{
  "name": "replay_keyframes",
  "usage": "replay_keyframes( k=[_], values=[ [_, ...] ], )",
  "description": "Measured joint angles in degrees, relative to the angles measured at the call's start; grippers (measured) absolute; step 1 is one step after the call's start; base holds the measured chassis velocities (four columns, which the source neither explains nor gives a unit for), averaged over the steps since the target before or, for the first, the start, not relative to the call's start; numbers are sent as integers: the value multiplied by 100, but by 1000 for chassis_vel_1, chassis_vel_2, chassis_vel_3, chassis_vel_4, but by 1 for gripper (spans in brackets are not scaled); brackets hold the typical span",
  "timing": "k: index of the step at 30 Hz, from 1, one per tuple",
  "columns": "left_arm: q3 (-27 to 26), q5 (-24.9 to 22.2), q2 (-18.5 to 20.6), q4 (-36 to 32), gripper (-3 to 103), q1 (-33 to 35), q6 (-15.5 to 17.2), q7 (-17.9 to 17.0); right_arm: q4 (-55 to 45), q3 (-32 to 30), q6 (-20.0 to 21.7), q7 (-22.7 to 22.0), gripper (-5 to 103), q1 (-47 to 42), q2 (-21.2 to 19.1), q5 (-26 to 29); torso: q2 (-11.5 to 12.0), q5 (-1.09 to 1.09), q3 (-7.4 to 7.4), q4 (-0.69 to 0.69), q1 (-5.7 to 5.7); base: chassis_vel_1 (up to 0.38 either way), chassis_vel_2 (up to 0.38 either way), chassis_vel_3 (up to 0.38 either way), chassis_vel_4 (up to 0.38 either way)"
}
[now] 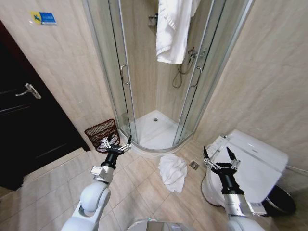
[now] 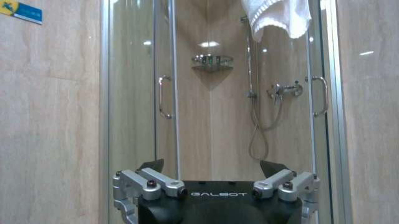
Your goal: Discard the used towel into the hamper.
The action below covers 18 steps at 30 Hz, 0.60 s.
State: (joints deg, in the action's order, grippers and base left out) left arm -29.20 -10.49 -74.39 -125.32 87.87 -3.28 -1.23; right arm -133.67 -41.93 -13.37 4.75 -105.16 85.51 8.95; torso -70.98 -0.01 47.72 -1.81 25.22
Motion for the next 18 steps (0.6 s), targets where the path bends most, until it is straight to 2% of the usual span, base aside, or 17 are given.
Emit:
replay_keyframes(
  k=[7,11,18],
  values=[
    [0,13,-22,0,100,-2,-12,-1,18,13,18,-5,100,23,-23,-6,-243,1,134,0,107,96,-85,-93,72],
    [66,5,-47,5,100,-6,-59,-131,101,9,33,-8,100,58,-80,31,-369,1,200,-1,164,86,-78,-61,61],
    [125,11,-110,17,100,-25,-119,-218,274,0,180,-22,100,344,-166,107,-408,2,223,0,182,20,-10,-8,5]
  ],
)
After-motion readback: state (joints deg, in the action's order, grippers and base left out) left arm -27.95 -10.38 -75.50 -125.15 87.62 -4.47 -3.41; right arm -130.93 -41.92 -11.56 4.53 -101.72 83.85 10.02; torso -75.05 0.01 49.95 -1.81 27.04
